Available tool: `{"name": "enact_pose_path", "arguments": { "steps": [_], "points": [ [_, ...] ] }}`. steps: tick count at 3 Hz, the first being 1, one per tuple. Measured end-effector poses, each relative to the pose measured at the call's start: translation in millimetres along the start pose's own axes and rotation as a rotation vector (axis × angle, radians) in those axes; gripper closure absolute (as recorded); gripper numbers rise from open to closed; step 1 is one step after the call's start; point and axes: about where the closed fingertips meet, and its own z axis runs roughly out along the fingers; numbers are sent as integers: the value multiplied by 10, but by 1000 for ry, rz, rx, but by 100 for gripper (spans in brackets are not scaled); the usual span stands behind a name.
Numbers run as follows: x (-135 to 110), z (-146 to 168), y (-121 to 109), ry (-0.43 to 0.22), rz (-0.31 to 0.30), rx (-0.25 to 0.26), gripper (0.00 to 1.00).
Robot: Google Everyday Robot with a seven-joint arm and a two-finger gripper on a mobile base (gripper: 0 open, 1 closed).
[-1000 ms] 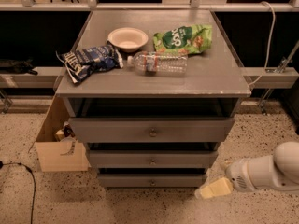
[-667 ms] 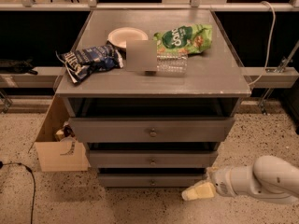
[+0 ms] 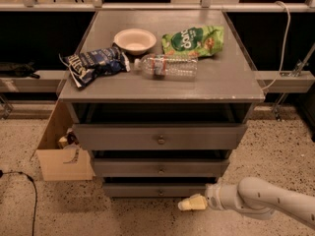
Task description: Open bottom drawer
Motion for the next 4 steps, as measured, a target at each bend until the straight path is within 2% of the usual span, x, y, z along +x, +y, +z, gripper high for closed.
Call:
{"name": "enact_pose_path", "arguments": {
  "steps": [1,2,3,4],
  "points": [
    [-13,478,-233,22,4,-2,0],
    [-13,478,-233,22,4,-2,0],
    [98,662,-256,24,9,-23,0],
    [516,1269,-559,-18,-13,0,0]
  ]
}}
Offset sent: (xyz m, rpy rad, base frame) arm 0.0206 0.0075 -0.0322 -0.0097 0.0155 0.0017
